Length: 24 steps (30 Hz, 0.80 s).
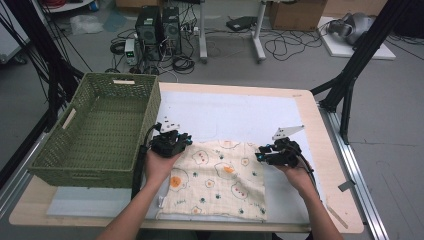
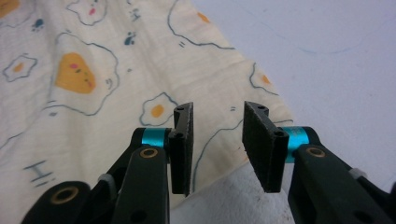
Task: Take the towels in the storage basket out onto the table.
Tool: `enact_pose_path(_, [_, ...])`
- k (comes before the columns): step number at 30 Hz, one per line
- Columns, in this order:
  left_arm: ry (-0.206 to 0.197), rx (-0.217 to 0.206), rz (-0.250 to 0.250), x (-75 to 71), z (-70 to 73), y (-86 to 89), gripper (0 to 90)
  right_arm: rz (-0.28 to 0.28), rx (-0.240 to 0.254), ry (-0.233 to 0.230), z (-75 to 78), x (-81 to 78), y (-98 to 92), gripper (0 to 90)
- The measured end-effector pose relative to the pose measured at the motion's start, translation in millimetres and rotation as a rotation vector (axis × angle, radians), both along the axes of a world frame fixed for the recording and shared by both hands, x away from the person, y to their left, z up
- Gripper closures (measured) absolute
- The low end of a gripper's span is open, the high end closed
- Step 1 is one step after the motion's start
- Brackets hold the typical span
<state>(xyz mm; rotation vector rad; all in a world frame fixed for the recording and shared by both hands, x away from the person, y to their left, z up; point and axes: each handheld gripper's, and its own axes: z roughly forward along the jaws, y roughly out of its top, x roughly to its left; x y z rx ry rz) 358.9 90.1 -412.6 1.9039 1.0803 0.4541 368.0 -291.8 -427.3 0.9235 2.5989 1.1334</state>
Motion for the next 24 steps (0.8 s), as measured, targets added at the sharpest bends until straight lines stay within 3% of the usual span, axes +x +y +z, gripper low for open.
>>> enact_pose_path(4, [0.083,0.065,0.022,8.7,-13.6,-4.0,75.9,-0.010,-0.051,0.013,-7.8,5.0,3.2,61.6])
enact_pose_path(7, [0.162,0.123,0.005,12.0,-22.8,-6.7,67.2,-0.017,-0.049,0.017,-9.3,6.6,2.1,61.5])
enact_pose_path(10, [0.145,0.140,0.003,10.2,-24.5,-7.2,69.4,-0.012,-0.067,0.003,-9.6,5.6,5.2,66.7])
enact_pose_path(12, [0.140,0.146,-0.006,9.8,-24.2,-7.2,80.9,-0.011,-0.074,-0.002,-9.3,6.2,5.1,78.2])
enact_pose_path(14, [0.134,0.145,-0.013,9.4,-23.3,-6.9,84.7,-0.004,-0.055,0.018,-9.8,7.2,4.1,87.7])
enact_pose_path(16, [0.101,0.140,-0.002,7.7,-20.7,-7.4,85.4,0.010,-0.055,0.026,-9.0,7.6,4.4,88.6])
enact_pose_path(17, [0.066,0.121,0.017,6.1,-17.5,-7.5,85.6,0.019,-0.060,0.034,-7.4,8.0,5.3,88.9])
enact_pose_path(18, [0.021,0.102,0.034,4.8,-13.1,-7.0,85.6,0.016,-0.071,0.011,-3.8,7.1,5.7,89.0])
enact_pose_path(20, [-0.070,0.009,0.075,2.5,-2.9,-4.8,85.6,-0.013,-0.057,-0.045,9.0,7.3,3.6,89.1])
enact_pose_path(22, [-0.174,-0.032,0.141,0.1,5.2,-4.3,83.0,-0.069,-0.040,-0.134,27.8,8.1,1.1,88.5])
enact_pose_path(23, [-0.198,-0.036,0.166,0.3,7.4,-4.2,75.5,-0.105,-0.013,-0.173,36.3,8.6,-1.0,84.3])
enact_pose_path(24, [-0.196,-0.042,0.174,1.6,7.9,-3.2,68.2,-0.152,0.007,-0.213,42.7,9.7,-3.0,71.1])
